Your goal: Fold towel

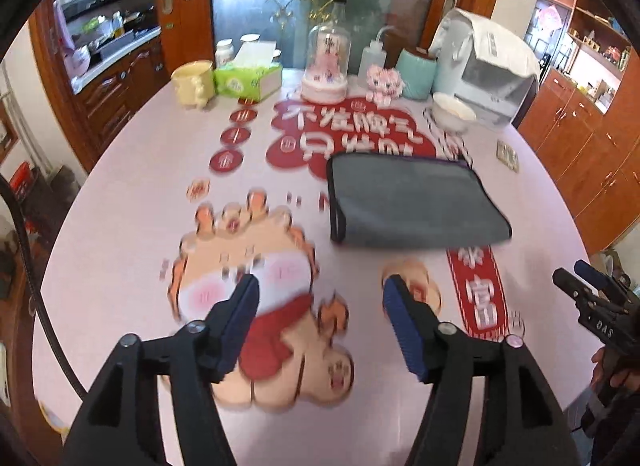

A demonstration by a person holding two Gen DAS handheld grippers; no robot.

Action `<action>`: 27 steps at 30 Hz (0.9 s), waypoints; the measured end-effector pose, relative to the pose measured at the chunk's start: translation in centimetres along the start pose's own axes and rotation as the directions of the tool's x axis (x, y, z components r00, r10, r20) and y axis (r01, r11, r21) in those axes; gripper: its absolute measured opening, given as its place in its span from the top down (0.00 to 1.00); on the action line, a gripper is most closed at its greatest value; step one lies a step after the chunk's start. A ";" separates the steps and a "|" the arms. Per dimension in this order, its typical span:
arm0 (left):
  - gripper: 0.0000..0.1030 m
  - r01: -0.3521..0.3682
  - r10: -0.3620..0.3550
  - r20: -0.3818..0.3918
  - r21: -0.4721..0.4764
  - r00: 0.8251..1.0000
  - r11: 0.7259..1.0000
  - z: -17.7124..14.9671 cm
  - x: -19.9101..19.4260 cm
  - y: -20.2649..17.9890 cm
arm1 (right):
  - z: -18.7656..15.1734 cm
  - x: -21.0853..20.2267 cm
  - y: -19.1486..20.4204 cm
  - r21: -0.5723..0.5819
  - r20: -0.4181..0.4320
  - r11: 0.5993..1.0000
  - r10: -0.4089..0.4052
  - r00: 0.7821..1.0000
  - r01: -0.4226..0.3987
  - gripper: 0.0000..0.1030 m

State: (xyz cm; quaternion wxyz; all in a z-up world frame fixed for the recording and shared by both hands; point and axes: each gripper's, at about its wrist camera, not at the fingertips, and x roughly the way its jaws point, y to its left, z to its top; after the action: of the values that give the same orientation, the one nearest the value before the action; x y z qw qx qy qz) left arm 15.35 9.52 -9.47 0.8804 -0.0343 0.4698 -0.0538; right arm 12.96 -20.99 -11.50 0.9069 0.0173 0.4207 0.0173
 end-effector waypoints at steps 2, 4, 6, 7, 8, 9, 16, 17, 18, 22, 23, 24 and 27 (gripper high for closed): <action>0.35 0.032 -0.032 -0.026 -0.006 0.999 0.999 -1.7 -0.7 -0.1 | -1.7 -1.1 0.8 0.007 -0.023 1.000 0.001 1.000 -0.001 0.25; 0.35 0.062 -0.063 -0.044 -0.008 0.997 0.998 -3.0 -1.4 -0.1 | -3.2 -2.2 1.5 0.013 -0.043 1.000 -0.002 0.999 0.002 0.21; 0.27 0.060 -0.060 -0.044 0.009 0.997 0.998 -4.2 -2.5 -0.4 | -4.7 -3.3 2.4 0.010 -0.069 1.000 -0.012 0.998 0.012 0.18; 0.25 0.057 -0.057 -0.042 0.018 0.998 0.998 -4.8 -3.1 -0.6 | -5.2 -3.7 2.6 0.008 -0.080 1.000 -0.015 0.997 0.016 0.16; 0.24 0.057 -0.056 -0.040 0.025 0.998 0.998 -5.2 -3.7 -0.8 | -5.9 -4.2 3.1 0.009 -0.101 1.000 -0.016 0.995 0.017 0.15; 0.24 0.057 -0.056 -0.041 0.033 0.998 0.998 -5.6 -4.4 -1.0 | -6.4 -4.7 3.4 0.014 -0.117 1.000 -0.013 0.993 0.015 0.14; 0.21 0.006 -0.002 -0.055 0.063 0.998 0.998 -6.4 -7.7 -3.1 | -7.2 -8.3 4.0 0.064 -0.182 0.998 0.017 0.983 -0.005 0.06; 0.20 0.008 -0.005 -0.056 0.053 0.998 0.999 -6.3 -8.1 -3.3 | -7.1 -8.9 4.0 0.071 -0.183 0.997 0.026 0.983 -0.013 0.06; 0.17 0.011 -0.008 -0.060 0.039 0.998 0.999 -6.2 -8.6 -3.6 | -6.8 -9.8 4.0 0.077 -0.180 0.997 0.040 0.983 -0.027 0.05; 0.06 0.028 -0.028 -0.026 0.022 0.999 0.999 -5.7 -11.2 -5.5 | -5.5 -13.0 4.0 0.091 -0.141 0.995 0.064 0.988 -0.051 0.03; 0.03 0.033 -0.033 -0.014 0.019 0.999 0.999 -5.7 -11.9 -5.9 | -5.3 -14.0 4.0 0.099 -0.124 0.993 0.074 0.990 -0.062 0.02; 0.00 0.029 -0.029 -0.001 0.021 1.000 0.999 -5.7 -12.6 -6.4 | -5.0 -14.8 4.0 0.105 -0.111 0.992 0.081 0.990 -0.070 0.02; 0.00 -0.049 0.049 0.017 0.053 0.999 0.997 -6.3 -13.9 -8.1 | -4.8 -17.4 4.2 0.116 -0.067 0.991 0.070 0.995 -0.062 0.00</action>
State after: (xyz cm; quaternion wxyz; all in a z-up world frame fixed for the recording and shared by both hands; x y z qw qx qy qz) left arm 1.96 3.18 -0.60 0.8858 0.0002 0.4619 -0.0444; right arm -2.01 -17.52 -1.17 0.8879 0.0823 0.4519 0.0237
